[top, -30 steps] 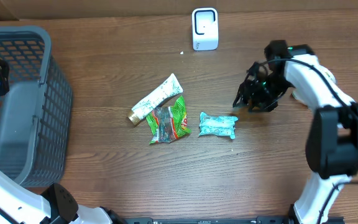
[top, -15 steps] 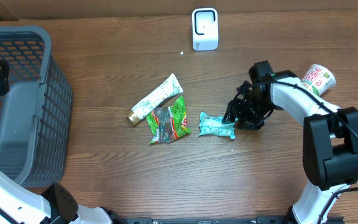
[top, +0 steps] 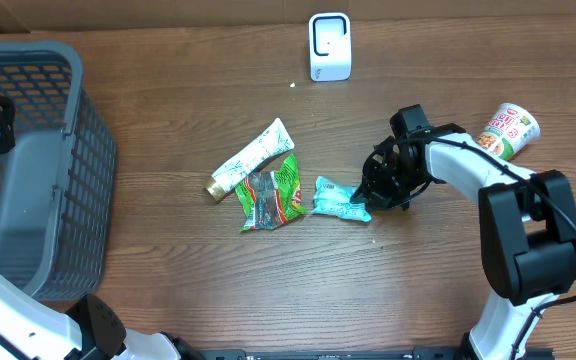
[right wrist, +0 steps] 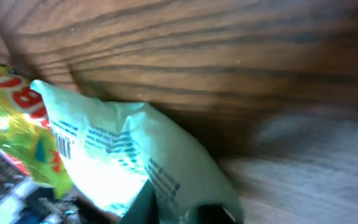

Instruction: Scan the item barcode

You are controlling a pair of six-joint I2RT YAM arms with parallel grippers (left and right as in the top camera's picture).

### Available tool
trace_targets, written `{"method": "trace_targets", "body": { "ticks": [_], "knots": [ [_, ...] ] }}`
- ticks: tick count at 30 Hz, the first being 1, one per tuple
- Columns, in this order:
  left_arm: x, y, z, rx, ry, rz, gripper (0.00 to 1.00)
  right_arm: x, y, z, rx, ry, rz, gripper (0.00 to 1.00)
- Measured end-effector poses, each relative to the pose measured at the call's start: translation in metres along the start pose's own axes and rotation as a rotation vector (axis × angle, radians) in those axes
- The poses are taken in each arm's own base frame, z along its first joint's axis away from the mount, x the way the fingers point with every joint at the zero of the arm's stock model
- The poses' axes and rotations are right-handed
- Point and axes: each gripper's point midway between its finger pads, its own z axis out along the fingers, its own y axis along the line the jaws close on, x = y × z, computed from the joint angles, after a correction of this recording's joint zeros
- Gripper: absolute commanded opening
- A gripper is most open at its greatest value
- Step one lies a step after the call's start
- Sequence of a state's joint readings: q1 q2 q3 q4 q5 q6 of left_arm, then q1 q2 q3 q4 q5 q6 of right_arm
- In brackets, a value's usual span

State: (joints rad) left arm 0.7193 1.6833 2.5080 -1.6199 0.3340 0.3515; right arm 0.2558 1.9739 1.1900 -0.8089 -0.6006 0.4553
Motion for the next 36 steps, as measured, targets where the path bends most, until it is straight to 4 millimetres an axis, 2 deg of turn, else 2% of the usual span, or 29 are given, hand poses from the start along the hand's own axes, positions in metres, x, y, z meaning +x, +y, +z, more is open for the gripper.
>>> {"method": "trace_targets", "body": {
  "ticks": [6,10,14,16,17,19,23,26,36],
  "knots": [
    [0.0,0.0,0.0,0.0,0.0,0.0,1.0,-0.003,0.003,-0.003,-0.07,0.02,-0.037,0.04],
    [0.0,0.0,0.0,0.0,0.0,0.0,0.99,-0.017,0.013,-0.022,-0.158,-0.011,-0.16,0.04],
    [0.0,0.0,0.0,0.0,0.0,0.0,1.0,-0.023,0.042,-0.061,-0.207,-0.074,-0.299,0.04],
    [0.0,0.0,0.0,0.0,0.0,0.0,1.0,-0.019,0.064,-0.093,-0.204,-0.117,-0.365,0.04],
    [0.0,0.0,0.0,0.0,0.0,0.0,1.0,-0.018,0.069,-0.103,-0.197,-0.132,-0.383,0.04],
    [0.0,0.0,0.0,0.0,0.0,0.0,1.0,-0.013,0.084,-0.136,-0.154,-0.178,-0.44,0.04],
    [0.0,0.0,0.0,0.0,0.0,0.0,0.99,-0.012,0.093,-0.171,-0.065,-0.258,-0.526,0.04],
    [0.0,0.0,0.0,0.0,0.0,0.0,0.99,-0.011,0.086,-0.181,0.013,-0.295,-0.581,0.04],
    [0.0,0.0,0.0,0.0,0.0,0.0,1.0,-0.009,0.082,-0.18,0.045,-0.282,-0.683,0.04]
  ]
}}
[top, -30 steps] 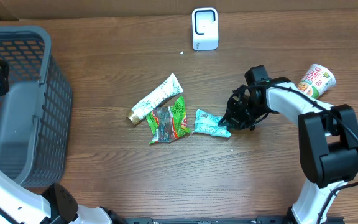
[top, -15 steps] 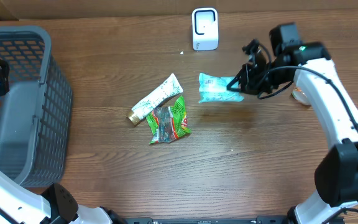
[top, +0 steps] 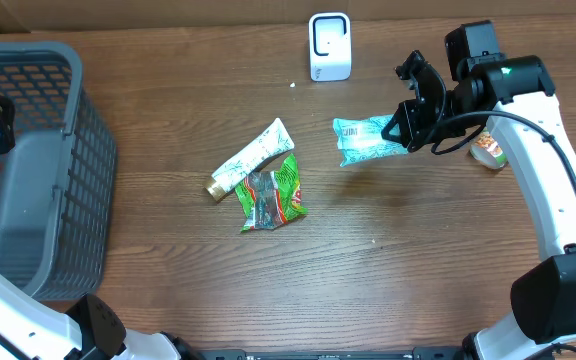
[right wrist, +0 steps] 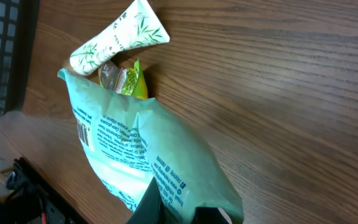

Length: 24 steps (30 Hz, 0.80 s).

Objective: Scan the item barcode
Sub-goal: 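Lift the wipes pack and carry it to the scanner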

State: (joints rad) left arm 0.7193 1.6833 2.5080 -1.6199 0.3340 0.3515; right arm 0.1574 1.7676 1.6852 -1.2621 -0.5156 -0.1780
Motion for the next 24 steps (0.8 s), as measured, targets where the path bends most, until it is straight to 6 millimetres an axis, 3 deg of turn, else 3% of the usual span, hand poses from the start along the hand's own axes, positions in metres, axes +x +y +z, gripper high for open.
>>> {"method": "trace_targets", "body": {
  "ticks": [5,12,17,21,24],
  "knots": [
    [0.0,0.0,0.0,0.0,0.0,0.0,1.0,0.0,0.001,0.0,-0.005,-0.001,-0.018,0.04],
    [0.0,0.0,0.0,0.0,0.0,-0.001,1.0,-0.029,-0.015,-0.001,0.166,-0.094,-0.043,0.04],
    [0.0,0.0,0.0,0.0,0.0,0.0,1.0,-0.085,-0.001,-0.017,0.416,-0.288,-0.179,0.04],
    [0.0,0.0,0.0,0.0,0.0,0.0,1.0,-0.132,0.019,-0.041,0.651,-0.489,-0.304,0.04],
    [0.0,0.0,0.0,0.0,0.0,0.0,1.0,-0.165,0.022,-0.056,0.822,-0.61,-0.391,0.04]
  ]
}}
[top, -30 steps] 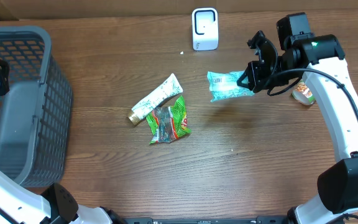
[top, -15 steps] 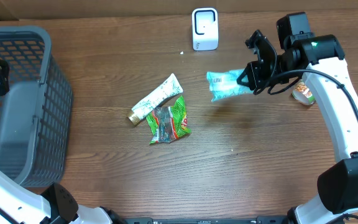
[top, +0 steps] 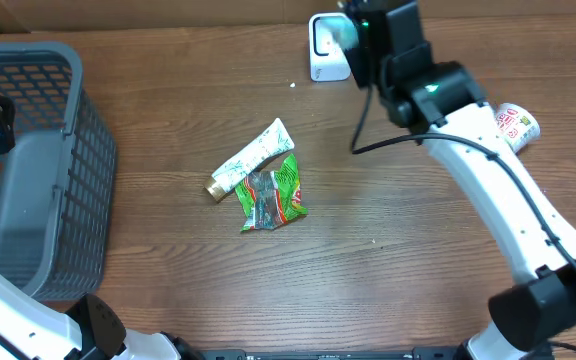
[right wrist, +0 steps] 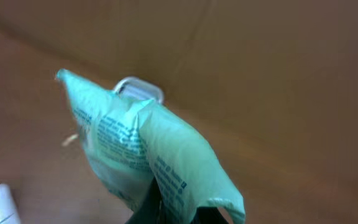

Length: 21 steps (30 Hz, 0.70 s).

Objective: Scan the item barcode
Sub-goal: 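Lift the wipes pack and carry it to the scanner, then hold the wipes pack's barcode against the scanner window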

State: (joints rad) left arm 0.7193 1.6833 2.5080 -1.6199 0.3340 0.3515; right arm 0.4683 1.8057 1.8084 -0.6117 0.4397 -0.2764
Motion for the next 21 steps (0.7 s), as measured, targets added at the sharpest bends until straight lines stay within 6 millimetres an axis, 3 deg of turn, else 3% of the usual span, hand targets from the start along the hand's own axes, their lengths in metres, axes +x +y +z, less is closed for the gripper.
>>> {"method": "trace_targets", "body": {
  "ticks": [4,6,14,21],
  "knots": [
    [0.0,0.0,0.0,0.0,0.0,-0.001,1.0,-0.02,-0.012,0.034,0.177,-0.085,-0.119,0.04],
    [0.0,0.0,0.0,0.0,0.0,0.0,1.0,-0.02,-0.013,0.05,0.221,-0.093,-0.17,0.04],
    [0.0,0.0,0.0,0.001,0.001,0.0,1.0,-0.001,0.017,0.114,0.278,-0.074,-0.556,0.04],
    [0.0,0.0,0.0,0.0,0.001,-0.001,0.99,0.0,0.031,0.141,0.33,-0.114,-0.736,0.04]
  ]
}}
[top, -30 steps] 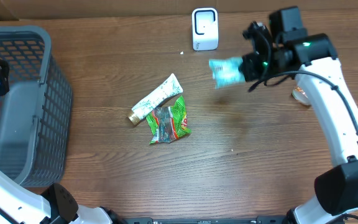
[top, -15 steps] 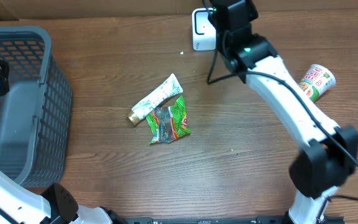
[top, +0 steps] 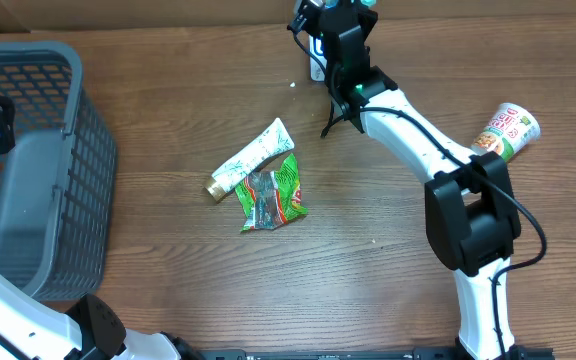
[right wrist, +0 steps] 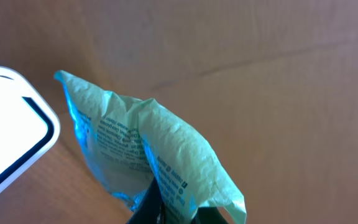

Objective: Scan the item barcode
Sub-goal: 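Hold the wipes pack's barcode against the scanner window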

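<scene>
My right gripper (right wrist: pixel 166 210) is shut on the lower edge of a teal packet (right wrist: pixel 145 146), whose printed side faces the wrist camera. The white scanner (right wrist: pixel 8 127) shows at the left of the right wrist view, close beside the packet. From overhead, the right gripper (top: pixel 334 22) hangs at the table's far edge, over the scanner (top: pixel 316 62), which it mostly covers. The packet is almost hidden there. A dark part of the left arm sits at the far left by the basket; its fingers do not show clearly.
A grey mesh basket (top: pixel 63 120) fills the left side. A white tube (top: pixel 251 157) and a green snack bag (top: pixel 273 195) lie mid-table. A cup of noodles (top: pixel 509 129) lies on its side at the right. A cardboard wall stands behind the scanner.
My right gripper, still shut on the teal packet, has moved left and farther back. It now covers the scanner from overhead, and the scanner appears large at the left of the wrist view.
First my right gripper was low on the table at the teal packet, beside the green snack bag. Then it held the packet in the air, right of the scanner. Then it had the packet up by the scanner, and now directly beside it.
</scene>
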You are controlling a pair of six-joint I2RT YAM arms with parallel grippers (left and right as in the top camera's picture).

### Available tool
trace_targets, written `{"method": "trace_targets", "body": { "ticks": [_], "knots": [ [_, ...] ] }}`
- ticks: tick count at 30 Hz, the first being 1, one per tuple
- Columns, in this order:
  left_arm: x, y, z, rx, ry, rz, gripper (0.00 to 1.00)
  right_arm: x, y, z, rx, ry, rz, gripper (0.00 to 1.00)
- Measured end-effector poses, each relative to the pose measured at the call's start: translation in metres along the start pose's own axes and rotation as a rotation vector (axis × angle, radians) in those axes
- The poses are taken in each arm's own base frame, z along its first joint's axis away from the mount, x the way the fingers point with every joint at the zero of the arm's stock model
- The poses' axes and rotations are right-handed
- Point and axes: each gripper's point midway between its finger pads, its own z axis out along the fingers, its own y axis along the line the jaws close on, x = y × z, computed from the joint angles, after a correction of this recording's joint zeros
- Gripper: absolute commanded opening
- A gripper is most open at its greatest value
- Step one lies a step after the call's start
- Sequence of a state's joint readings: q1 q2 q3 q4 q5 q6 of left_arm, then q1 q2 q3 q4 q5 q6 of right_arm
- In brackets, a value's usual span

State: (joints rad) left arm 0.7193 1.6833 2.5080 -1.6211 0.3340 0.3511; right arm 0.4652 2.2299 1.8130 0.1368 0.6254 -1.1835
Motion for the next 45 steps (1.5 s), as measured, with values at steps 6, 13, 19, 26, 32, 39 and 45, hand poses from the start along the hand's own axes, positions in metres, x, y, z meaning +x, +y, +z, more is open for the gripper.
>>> {"method": "trace_targets", "body": {
  "ticks": [6,13,19,26,32,39,45],
  "knots": [
    [0.0,0.0,0.0,0.0,-0.001,0.001,0.99,-0.005,0.019,0.012,0.016,-0.035,-0.09,0.04],
    [0.0,0.0,0.0,0.0,-0.001,0.001,1.0,-0.006,0.04,0.018,-0.018,-0.057,-0.149,0.04],
    [0.0,0.0,0.0,0.0,-0.001,0.001,1.0,-0.007,0.041,0.018,-0.022,-0.067,-0.156,0.04],
    [0.0,0.0,0.0,0.0,-0.001,0.001,1.0,-0.01,0.041,0.018,-0.023,-0.083,-0.154,0.04],
    [0.0,0.0,0.0,0.0,-0.001,0.001,0.99,-0.006,0.053,0.019,-0.058,-0.077,-0.176,0.04],
    [0.0,0.0,0.0,0.0,-0.001,0.001,1.0,-0.004,0.054,0.019,-0.061,-0.065,-0.183,0.04],
    [0.0,0.0,0.0,0.0,-0.001,0.001,0.99,0.0,0.052,0.02,-0.054,-0.051,-0.197,0.04]
  ]
}}
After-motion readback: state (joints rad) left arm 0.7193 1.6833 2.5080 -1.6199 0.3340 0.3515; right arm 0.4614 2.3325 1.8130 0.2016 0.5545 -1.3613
